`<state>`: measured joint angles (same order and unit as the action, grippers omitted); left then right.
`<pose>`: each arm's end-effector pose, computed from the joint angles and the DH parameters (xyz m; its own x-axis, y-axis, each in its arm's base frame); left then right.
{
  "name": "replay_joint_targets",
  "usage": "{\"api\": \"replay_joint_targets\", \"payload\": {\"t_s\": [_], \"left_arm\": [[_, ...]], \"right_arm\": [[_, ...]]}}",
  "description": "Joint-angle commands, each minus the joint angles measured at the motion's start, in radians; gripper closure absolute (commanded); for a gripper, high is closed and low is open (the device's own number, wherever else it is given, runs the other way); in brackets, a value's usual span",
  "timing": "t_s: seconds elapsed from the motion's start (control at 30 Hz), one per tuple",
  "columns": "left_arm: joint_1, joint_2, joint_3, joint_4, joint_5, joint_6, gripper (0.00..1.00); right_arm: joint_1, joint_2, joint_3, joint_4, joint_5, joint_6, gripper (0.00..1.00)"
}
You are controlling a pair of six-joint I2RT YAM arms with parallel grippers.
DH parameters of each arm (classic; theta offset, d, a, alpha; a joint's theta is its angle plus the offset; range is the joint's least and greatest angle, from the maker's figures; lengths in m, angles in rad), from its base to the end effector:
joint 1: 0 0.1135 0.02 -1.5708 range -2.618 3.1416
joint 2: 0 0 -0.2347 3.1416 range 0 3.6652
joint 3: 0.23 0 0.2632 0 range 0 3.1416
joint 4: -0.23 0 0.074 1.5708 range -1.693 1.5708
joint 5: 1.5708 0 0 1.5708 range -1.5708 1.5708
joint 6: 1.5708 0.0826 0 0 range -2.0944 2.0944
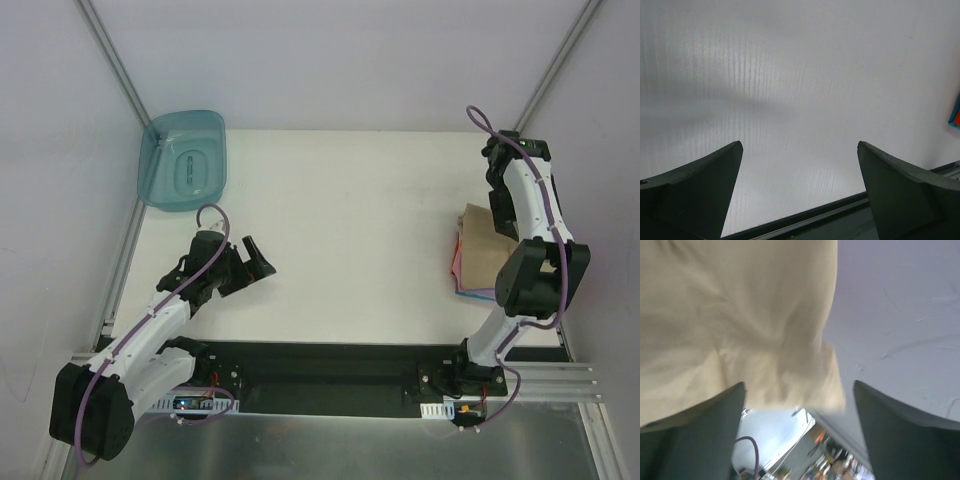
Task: Fold and stack the t-shirts
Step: Put the neatly folded tshirt into the corner of the board with the right arm
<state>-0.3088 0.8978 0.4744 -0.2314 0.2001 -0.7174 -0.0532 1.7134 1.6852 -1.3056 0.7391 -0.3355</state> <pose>0.2379 -0.0931 0.1521 -0.7318 -0.4429 -0.5181 -0.0438 0.7891 -0.6127 0.3395 -0.0738 0.2673 -0.9815 -0.1914 -0.0061 -0.1333 0.7060 -0.6956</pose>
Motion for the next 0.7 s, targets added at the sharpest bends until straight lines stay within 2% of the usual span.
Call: {"api": "replay_joint_targets", "payload": {"t_s": [0.0,0.03,0.17,0.27,0.37,0.5,0.67], "left_arm": [[-0.007,0.003,0.030,0.004,-0.022,0.024,0.01],[-0.007,0.001,0.030,0.004,-0.025,0.027,0.01],[-0.007,-0.003,0.033,0.007,-0.024,0.027,0.01],[-0.007,-0.005,0.038,0.004,-0.019,0.026,0.01],[-0.007,-0.010,0.040,0.003,-0.010,0.024,0.01],[-0.007,-0.029,0.038,0.004,-0.002,0.018,0.01],[-0.007,-0.066,0.052,-0.019,-0.025,0.010,0.01]], "right_arm": [[-0.062,0.072,0.045,-0.047,0.134,0.058,0.01],[-0.062,0.069,0.045,-0.049,0.135,0.065,0.03],[-0.062,0.016,0.048,-0.041,0.152,0.121,0.03],[-0.062,-0.081,0.015,0.009,0.094,0.161,0.03],[-0.065,-0.217,-0.076,0.138,-0.091,0.177,0.03],[-0.066,-0.408,-0.234,0.355,-0.430,0.200,0.03],[-0.065,-0.663,-0.475,0.583,-0.708,0.211,0.03]]}}
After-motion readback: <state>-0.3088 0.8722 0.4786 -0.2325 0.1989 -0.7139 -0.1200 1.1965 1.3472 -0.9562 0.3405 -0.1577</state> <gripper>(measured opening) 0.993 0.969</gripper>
